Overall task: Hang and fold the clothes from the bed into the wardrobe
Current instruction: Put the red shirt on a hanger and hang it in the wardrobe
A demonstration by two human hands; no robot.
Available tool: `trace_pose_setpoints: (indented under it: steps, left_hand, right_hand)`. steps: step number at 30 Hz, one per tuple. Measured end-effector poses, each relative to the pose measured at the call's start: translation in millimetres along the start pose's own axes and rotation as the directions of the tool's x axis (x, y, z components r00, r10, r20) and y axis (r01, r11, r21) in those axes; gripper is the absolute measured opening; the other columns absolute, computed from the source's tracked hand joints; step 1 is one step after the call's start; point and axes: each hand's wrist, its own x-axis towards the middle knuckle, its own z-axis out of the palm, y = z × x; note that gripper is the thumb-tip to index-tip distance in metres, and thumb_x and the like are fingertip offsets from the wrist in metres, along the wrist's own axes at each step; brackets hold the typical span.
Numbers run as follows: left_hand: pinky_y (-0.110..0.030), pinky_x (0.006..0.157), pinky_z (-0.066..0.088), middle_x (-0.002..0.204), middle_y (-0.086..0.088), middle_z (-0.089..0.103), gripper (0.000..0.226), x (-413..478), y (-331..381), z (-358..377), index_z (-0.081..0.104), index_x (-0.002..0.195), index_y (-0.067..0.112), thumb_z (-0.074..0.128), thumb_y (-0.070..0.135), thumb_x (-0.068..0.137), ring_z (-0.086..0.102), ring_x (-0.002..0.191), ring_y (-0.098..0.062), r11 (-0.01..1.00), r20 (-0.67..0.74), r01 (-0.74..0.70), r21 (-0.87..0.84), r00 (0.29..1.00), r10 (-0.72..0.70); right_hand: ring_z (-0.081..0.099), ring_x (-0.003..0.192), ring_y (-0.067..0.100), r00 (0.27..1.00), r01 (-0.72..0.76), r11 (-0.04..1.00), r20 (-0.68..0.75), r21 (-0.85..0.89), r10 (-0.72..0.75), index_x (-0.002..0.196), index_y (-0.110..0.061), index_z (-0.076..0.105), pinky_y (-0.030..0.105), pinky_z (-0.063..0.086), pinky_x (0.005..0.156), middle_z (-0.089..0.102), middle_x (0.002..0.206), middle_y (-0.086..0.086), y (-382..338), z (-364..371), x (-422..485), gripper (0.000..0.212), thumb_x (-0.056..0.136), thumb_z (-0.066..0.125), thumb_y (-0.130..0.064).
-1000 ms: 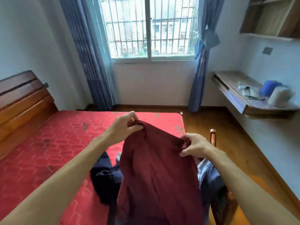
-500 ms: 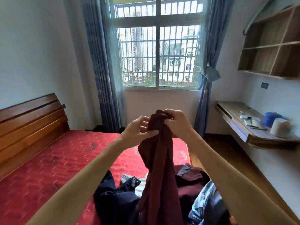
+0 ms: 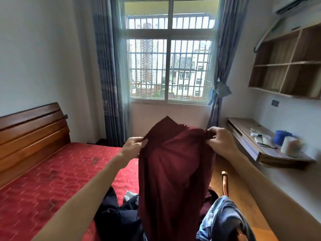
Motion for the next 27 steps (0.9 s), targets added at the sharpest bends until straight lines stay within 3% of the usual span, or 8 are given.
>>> trace_pose_setpoints:
  steps: [3,6,9,12,18,20,24,27]
  left_hand:
    - [-0.024,0.068,0.057,0.091,-0.001,0.073,0.019,-1.7,23.6,6.3,0.074,0.104,0.012,0.058,0.022,0.101,0.067,0.073,-0.009,0.999,0.048,-0.038,-0.015,0.998,0.039]
    - [-0.026,0.068,0.052,0.082,0.000,0.070,0.020,-4.2,44.2,19.3,0.076,0.092,0.014,0.062,0.027,0.098,0.063,0.071,-0.011,0.998,0.097,-0.057,0.022,0.994,0.054]
    - [-0.021,0.057,0.049,0.069,0.004,0.065,0.025,-10.7,55.8,28.9,0.073,0.078,0.019,0.062,0.028,0.098,0.059,0.060,-0.009,0.992,0.127,-0.061,0.111,0.991,0.047]
    - [-0.024,0.056,0.052,0.071,-0.002,0.066,0.023,-18.9,61.9,26.4,0.071,0.085,0.014,0.058,0.027,0.100,0.062,0.059,-0.014,0.999,0.126,-0.028,0.029,0.992,0.025]
    - [-0.029,0.060,0.050,0.069,-0.005,0.064,0.026,-41.6,71.0,-4.4,0.065,0.080,0.011,0.056,0.022,0.100,0.061,0.058,-0.015,1.000,0.107,0.016,-0.018,0.994,-0.014]
    - [-0.029,0.064,0.050,0.071,-0.007,0.064,0.026,-48.0,68.8,-21.5,0.068,0.080,0.008,0.057,0.021,0.099,0.061,0.062,-0.015,1.000,0.090,0.000,0.020,0.996,-0.002]
    - [-0.021,0.058,0.052,0.077,0.000,0.071,0.014,-65.7,57.7,-57.6,0.070,0.108,0.014,0.063,0.013,0.096,0.062,0.063,-0.008,0.936,0.095,-0.095,0.340,0.993,0.066]
    - [-0.029,0.066,0.054,0.086,-0.009,0.071,0.024,-76.8,48.1,-76.9,0.065,0.118,0.017,0.066,0.011,0.094,0.062,0.070,-0.015,0.927,0.105,-0.102,0.360,0.992,0.069]
  right_hand:
    - [0.070,0.092,0.016,0.956,-0.009,0.999,0.294,0.052,-0.007,0.115,-0.024,0.065,0.029,0.055,0.088,0.074,0.097,0.001,3.8,4.5,-10.7,0.054,0.067,0.082,-0.005]
    - [0.066,0.103,0.013,0.904,0.100,0.969,0.386,0.226,-0.183,0.134,-0.024,0.053,0.027,0.053,0.094,0.069,0.111,0.000,-16.8,23.1,-24.2,0.075,0.068,0.088,-0.013]
    - [0.066,0.102,0.009,0.899,0.190,0.914,0.309,0.359,-0.309,0.113,-0.020,0.062,0.025,0.052,0.088,0.067,0.110,-0.005,-40.0,44.5,-36.0,0.050,0.070,0.088,-0.014]
    - [0.066,0.092,0.011,0.872,0.289,0.878,0.274,0.381,-0.405,0.091,-0.009,0.066,0.019,0.050,0.084,0.066,0.102,0.005,-51.5,66.0,-44.2,0.030,0.069,0.085,-0.002]
    - [0.056,0.066,0.013,0.905,0.106,0.819,0.287,0.564,-0.315,0.081,-0.014,0.046,0.031,0.049,0.066,0.061,0.072,0.003,-76.2,90.2,-55.0,0.038,0.074,0.080,0.002]
    - [0.049,0.062,0.015,0.902,0.151,0.815,0.260,0.559,-0.346,0.083,-0.016,0.050,0.032,0.044,0.061,0.056,0.067,0.001,-86.8,89.7,-56.5,0.032,0.075,0.077,-0.001]
    - [0.048,0.053,0.005,0.910,0.300,0.825,0.116,0.479,-0.398,0.081,-0.021,0.062,0.022,0.041,0.057,0.058,0.057,-0.010,-111.7,83.7,-56.7,0.027,0.070,0.073,0.000]
    - [0.053,0.054,0.002,0.892,0.403,0.847,0.061,0.347,-0.449,0.076,-0.027,0.068,0.010,0.038,0.058,0.058,0.054,-0.019,-133.2,80.8,-59.2,0.022,0.071,0.079,-0.009]
